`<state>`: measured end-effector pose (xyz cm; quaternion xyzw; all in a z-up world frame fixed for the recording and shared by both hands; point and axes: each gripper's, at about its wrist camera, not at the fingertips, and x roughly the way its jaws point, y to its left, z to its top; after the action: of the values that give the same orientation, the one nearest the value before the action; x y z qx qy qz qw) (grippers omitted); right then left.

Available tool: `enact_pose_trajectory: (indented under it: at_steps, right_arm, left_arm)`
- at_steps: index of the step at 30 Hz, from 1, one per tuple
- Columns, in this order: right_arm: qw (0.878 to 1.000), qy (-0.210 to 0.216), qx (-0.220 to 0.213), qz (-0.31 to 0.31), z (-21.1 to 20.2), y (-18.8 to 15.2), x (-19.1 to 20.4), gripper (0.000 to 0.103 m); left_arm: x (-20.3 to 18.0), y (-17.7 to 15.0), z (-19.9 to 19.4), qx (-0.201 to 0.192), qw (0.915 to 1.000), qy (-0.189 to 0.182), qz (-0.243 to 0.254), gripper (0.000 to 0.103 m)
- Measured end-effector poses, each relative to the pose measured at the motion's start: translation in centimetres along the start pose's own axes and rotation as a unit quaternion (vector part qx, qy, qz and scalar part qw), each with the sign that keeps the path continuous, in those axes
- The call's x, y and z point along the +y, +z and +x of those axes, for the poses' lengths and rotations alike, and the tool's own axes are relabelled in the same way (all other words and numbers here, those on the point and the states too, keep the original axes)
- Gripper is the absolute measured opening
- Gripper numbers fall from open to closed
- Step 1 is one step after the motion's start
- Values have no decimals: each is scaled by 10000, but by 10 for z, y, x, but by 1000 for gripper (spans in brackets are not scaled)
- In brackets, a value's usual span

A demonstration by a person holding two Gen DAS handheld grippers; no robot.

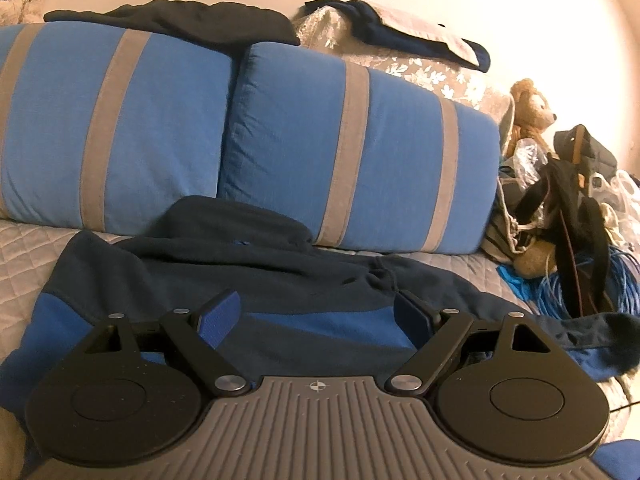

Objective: Fold clothes

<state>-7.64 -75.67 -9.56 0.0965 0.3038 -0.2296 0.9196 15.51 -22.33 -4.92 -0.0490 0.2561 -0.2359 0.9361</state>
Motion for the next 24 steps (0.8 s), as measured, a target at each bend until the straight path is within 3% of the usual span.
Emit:
enact_pose_trajectory:
  at_steps: [6,12,17,20,24]
  right_arm:
    - [9995,-169,77,258,1,-10,-7,97]
    - [9990,-251,-60,376,-13,-21,-17,97]
    - [9972,-368,-202,611,-18,-33,-38,96]
    - [9971,-290,-328,628,-16,-43,-50,93]
    - [9963,-288,-220,784,-5,-57,-65,79]
  left_arm:
    - [2,0,1,99,9999,1,-91,85]
    - [1,-1,8,282,9995,54,-123,85]
    - [1,-2,4,217,9997,94,-104,85]
    - [3,-3,3,205,9996,122,-156,85]
    - [3,-2,4,223,9996,113,-162,85]
